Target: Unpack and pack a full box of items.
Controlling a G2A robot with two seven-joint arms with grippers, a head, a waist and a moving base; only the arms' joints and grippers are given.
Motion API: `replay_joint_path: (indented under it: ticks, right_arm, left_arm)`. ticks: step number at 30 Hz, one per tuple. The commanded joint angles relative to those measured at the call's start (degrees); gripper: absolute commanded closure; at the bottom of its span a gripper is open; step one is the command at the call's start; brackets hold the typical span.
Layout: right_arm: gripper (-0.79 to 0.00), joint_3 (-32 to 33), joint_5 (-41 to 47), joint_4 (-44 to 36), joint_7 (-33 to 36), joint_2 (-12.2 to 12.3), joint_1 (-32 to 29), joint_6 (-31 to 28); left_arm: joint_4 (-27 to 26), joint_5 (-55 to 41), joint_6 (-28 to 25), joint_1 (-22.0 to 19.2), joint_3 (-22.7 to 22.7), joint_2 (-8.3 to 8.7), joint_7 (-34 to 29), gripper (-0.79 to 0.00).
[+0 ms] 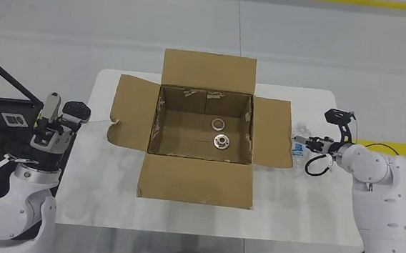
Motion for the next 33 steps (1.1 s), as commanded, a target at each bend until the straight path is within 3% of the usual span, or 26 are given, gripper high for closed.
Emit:
replay_joint_path:
  ticks: [1,8,14,18,24,33]
  right_arm:
    - [-0.785,0.40,0.43,-2.89,-0.58,0.14,-0.48,-0.19]
    - [-0.785,0.54,3.92,-20.79,-3.62,0.38,-2.52,-3.09]
    - [-0.785,-9.52,6.14,-29.75,-1.05,-0.33,2.08,-5.64]
    - [-0.785,-19.43,6.80,-26.95,0.06,-1.60,8.74,-6.50]
    - [-0.785,-33.18,7.12,-15.28,0.95,-4.51,18.71,-5.93]
    - [-0.763,-45.66,5.99,-1.51,6.02,-8.36,26.59,-4.80]
  left_arm:
    - [0.00,0.00,0.00,0.00,0.00,0.00,0.00,-0.785]
    - [0.00,0.00,0.00,0.00,0.00,0.00,0.00,-0.785]
    - [0.00,0.00,0.00,0.00,0.00,0.00,0.00,-0.785]
    - [0.00,0.00,0.00,0.00,0.00,0.00,0.00,-0.785]
    - [0.00,0.00,0.00,0.00,0.00,0.00,0.00,-0.785]
    - [0.00,0.00,0.00,0.00,0.00,0.00,0.00,-0.785]
